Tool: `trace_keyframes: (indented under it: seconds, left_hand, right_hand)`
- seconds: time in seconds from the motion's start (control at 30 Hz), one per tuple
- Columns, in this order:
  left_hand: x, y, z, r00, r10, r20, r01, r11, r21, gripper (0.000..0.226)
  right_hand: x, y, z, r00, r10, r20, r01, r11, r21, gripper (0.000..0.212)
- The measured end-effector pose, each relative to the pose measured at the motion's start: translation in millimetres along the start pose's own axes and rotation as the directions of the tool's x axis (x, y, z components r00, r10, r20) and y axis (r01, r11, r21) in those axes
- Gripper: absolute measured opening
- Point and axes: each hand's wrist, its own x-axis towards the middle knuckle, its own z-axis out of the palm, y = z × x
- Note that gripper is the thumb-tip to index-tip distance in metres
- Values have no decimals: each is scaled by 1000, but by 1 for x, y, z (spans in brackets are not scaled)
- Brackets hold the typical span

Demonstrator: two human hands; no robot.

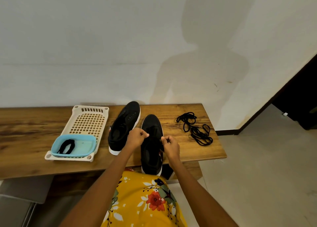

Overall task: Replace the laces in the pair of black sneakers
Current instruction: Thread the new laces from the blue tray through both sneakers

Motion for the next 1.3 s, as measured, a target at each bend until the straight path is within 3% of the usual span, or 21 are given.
trace_keyframes:
  seconds: [0.13,0.23,0.43,0.6,0.73,0.93,1.03,1.1,1.2,1.3]
  left_hand:
    - [-6,-2,7,997,-34,-66,33,999,-20,17]
    - [-9,-9,9,995,-18,-96,13,999,-51,13]
    - [-14,-2,7,999,-47,9,48,990,-130,23]
    - [-11,-5,7,998,-50,30,52,996,-66,14]
    - [-11,-7,5,999,-40,-37,39,999,-18,22]
    - [-16,-9,7,992,-74,-103,67,995,-73,25]
    - [-21,-5,9,987,-33,-160,10,990,-143,14]
    - [-25,3,8,983,12,-184,-40,988,-147,22]
    - [-29,11,8,990,111,-85,-114,993,-27,29]
    - [-35,7,6,985,157,-66,-147,981,128,17]
  right_hand:
    - [2,-3,0,997,74,-2,-74,995,62,21]
    - [-1,-1,-6,998,30,59,-33,998,57,22]
    - [0,2,-14,977,-53,205,47,998,31,18]
    - [-1,2,-7,986,-57,154,64,997,-37,21]
    - [0,0,-5,993,-17,120,23,999,-49,23]
    - [-3,-3,-4,997,5,71,-1,998,-56,24]
    - [-1,-3,-8,994,25,102,-21,999,-39,21]
    - [-1,-3,-9,991,-4,133,12,998,-57,20]
    - [-6,-4,-9,986,-58,158,74,992,-97,23]
    - [-7,-1,-9,989,-29,144,38,997,-62,21]
